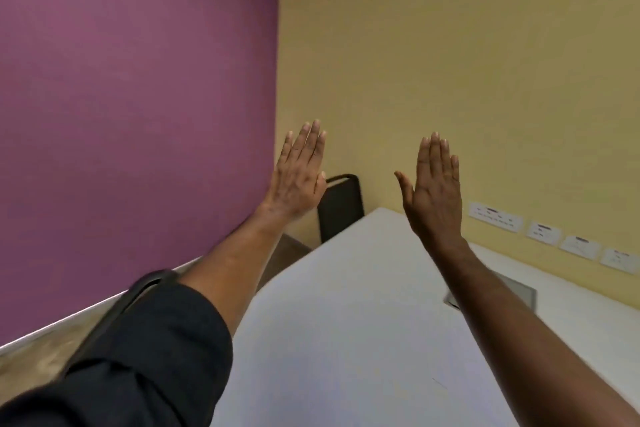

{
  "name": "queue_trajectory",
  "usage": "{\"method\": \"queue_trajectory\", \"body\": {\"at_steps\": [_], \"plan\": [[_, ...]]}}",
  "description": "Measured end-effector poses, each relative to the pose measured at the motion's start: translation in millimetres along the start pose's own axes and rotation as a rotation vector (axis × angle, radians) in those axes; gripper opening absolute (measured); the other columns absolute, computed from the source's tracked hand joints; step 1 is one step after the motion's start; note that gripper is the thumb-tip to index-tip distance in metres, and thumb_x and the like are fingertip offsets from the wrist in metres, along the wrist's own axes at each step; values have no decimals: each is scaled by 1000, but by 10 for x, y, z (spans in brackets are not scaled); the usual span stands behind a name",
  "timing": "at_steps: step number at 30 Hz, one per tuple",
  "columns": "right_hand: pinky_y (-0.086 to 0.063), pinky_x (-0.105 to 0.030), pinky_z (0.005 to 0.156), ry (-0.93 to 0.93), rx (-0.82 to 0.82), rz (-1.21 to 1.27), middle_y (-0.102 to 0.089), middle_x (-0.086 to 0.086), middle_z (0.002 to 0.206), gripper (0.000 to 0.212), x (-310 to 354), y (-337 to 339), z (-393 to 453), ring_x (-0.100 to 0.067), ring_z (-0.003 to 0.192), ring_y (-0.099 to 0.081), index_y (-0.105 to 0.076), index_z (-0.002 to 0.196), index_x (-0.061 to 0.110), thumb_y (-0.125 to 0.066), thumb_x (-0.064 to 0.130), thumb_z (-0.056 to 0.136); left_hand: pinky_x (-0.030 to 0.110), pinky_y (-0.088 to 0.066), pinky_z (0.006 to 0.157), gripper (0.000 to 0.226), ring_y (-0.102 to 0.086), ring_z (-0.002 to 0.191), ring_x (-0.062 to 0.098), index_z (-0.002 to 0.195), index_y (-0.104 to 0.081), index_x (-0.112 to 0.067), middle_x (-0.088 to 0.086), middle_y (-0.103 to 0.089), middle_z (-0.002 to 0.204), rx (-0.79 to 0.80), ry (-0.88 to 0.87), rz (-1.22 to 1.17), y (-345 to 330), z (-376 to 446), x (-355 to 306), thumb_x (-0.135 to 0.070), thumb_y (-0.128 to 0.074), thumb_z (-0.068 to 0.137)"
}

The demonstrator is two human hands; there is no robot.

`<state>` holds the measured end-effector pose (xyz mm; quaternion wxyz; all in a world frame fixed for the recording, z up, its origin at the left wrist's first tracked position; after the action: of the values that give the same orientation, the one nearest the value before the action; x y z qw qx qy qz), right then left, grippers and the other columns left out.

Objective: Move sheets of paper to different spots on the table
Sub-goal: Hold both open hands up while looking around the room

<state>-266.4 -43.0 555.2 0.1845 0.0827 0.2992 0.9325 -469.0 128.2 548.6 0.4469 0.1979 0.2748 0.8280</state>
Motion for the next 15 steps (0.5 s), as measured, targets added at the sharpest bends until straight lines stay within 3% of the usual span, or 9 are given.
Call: {"method": "queue_trajectory", "body": {"at_steps": [9, 15], "plan": [[-6, -44, 128, 196, -39, 232, -4, -14, 170, 77, 2365, -67, 594, -25, 158, 0, -6, 161, 5, -16, 57, 105, 52, -11, 127, 74, -8, 157, 33, 159, -14, 0, 20, -10, 169, -33, 212, 352, 1694, -873, 2019, -25, -31, 92], [-6, -43, 128, 290, -57, 317, -3, -14, 170, 76, 4074, -258, 772, -25, 157, 2, -5, 161, 6, -17, 56, 105, 52, -14, 127, 70, -13, 156, 32, 159, -19, -1, 18, -15, 168, -87, 321, 485, 2456, -1697, 3342, -25, -32, 95]]}}
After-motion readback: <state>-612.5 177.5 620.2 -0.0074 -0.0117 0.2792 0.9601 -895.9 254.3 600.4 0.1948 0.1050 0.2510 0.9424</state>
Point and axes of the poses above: each hand's wrist, its own z-axis towards the middle knuckle, its own y-axis out of the back of the hand, x = y × z, the point moved 1 cm from there along z, towards the middle knuckle
